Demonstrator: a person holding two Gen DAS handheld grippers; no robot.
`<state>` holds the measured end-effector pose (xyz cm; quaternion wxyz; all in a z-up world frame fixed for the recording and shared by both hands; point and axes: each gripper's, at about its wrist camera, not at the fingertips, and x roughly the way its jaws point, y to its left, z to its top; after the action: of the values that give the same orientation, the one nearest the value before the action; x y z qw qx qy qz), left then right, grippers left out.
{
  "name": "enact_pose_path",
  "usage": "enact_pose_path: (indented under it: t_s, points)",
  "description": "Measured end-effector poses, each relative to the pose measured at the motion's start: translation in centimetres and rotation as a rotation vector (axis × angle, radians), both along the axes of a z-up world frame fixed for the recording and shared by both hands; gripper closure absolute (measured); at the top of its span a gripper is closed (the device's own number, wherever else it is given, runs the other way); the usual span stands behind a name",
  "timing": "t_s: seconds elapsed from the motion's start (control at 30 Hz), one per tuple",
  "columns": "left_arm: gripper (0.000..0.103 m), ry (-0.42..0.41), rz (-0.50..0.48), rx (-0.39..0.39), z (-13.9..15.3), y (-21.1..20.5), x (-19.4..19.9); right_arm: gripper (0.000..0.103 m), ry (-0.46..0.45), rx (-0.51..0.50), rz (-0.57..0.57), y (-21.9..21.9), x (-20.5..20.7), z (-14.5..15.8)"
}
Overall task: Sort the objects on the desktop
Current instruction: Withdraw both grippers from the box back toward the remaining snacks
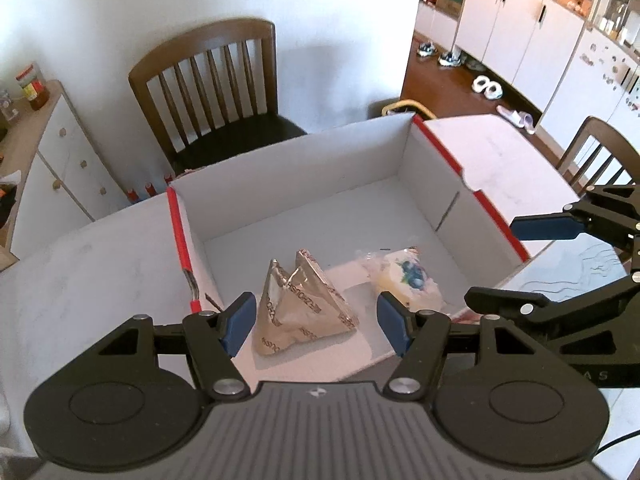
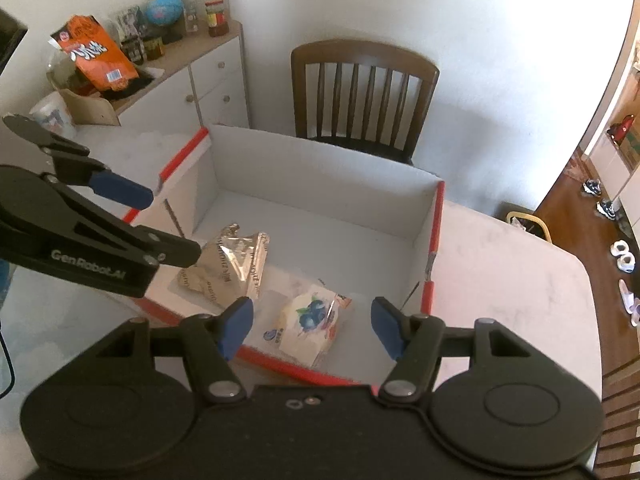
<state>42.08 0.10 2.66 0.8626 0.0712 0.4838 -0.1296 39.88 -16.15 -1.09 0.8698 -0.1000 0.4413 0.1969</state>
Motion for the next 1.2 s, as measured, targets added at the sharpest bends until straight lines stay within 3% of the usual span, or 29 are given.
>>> enact_pose_path:
  t_s: [0.63,0.97,1.2]
  points:
    - [0.031,-0.148,-0.023,-0.073,4.3,-0.1,-10.9,0.034,-0.078,0.093,0.004,-2.1,-7.5,3.6]
    - [0.031,-0.15,0.002,-0.139,4.7,1.1,-16.4,0.029,-0.102,0.144,0.023,-2.5,-11.6,4.5]
    - [0.031,-0.165,0.019,-0.149,3.3,1.8,-20.0,0.026,-0.139,0.119,0.054,-2.4,-15.0,3.2]
